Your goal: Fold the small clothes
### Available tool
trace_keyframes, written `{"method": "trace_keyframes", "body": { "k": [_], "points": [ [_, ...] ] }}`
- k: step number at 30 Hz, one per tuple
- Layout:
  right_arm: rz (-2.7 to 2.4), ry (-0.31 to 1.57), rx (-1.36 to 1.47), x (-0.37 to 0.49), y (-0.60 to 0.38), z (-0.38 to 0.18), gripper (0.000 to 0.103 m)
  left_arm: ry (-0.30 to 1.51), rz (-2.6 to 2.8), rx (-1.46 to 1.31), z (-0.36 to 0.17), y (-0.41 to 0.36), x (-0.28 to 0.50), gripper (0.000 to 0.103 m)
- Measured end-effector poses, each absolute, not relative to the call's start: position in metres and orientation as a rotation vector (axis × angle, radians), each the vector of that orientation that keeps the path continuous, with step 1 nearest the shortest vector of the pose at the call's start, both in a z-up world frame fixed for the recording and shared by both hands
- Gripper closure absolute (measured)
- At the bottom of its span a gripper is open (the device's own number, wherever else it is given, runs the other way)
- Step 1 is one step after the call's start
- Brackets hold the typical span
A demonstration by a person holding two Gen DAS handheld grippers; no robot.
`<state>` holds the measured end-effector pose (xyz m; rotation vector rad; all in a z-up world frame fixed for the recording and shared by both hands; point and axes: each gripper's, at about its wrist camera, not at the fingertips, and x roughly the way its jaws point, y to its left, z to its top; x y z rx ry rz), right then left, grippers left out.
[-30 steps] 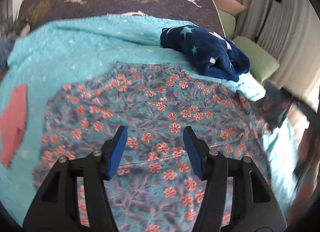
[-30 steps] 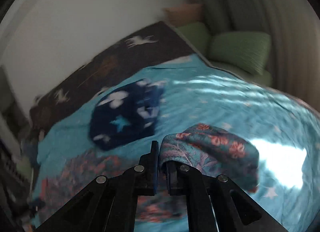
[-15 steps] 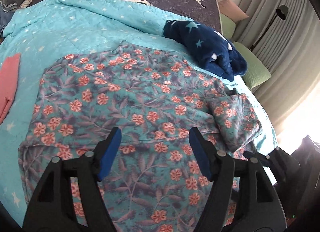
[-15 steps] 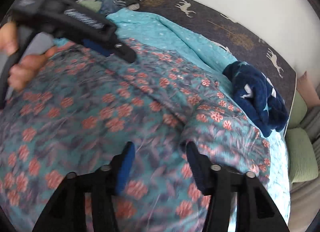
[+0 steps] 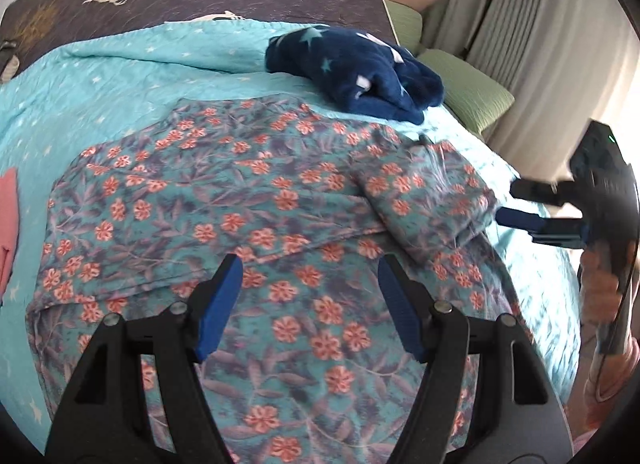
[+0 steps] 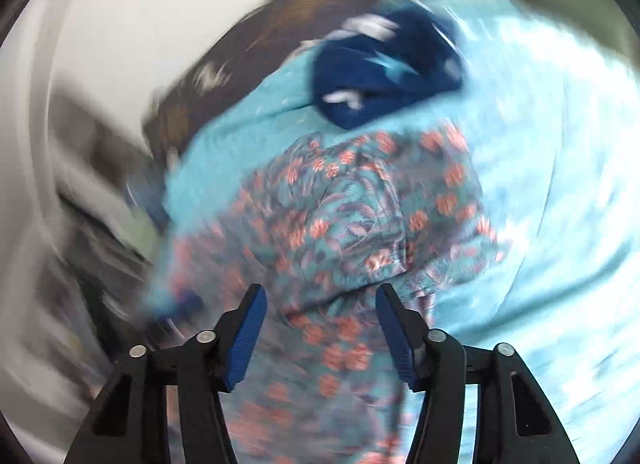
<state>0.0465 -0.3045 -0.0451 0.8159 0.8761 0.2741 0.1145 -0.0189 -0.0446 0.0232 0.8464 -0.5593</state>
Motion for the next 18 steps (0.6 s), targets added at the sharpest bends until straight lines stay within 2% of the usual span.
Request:
{"method": "trace_keyframes", "body": {
  "k": [10, 14, 15, 17, 18],
  "points": [
    [0.182, 1.009, 1.028, 0.092, -0.298, -0.088, 0.046, 0.854, -0.525, 0.019, -0.048, -0.014, 0.11, 0.032],
    [0.091, 0.96, 1.017, 0.107, -0.301, -0.087, 0.048, 0.86, -0.509, -0.006, -0.049, -0.008, 0.11, 0.032],
    [0.038, 0.922, 0.965, 0.109, -0.298, -0.078, 0.064, 0.856, -0.496, -0.016, -0.048, -0.004, 0.11, 0.032],
    [-0.004, 0.849, 0.805, 0.114, -0.283, -0.055, 0.089, 0.843, -0.472, -0.046, -0.046, 0.005, 0.111, 0.032],
    [-0.006, 0.809, 0.726, 0.114, -0.271, -0.044, 0.09, 0.834, -0.454, -0.081, -0.044, 0.015, 0.113, 0.032]
  ]
}}
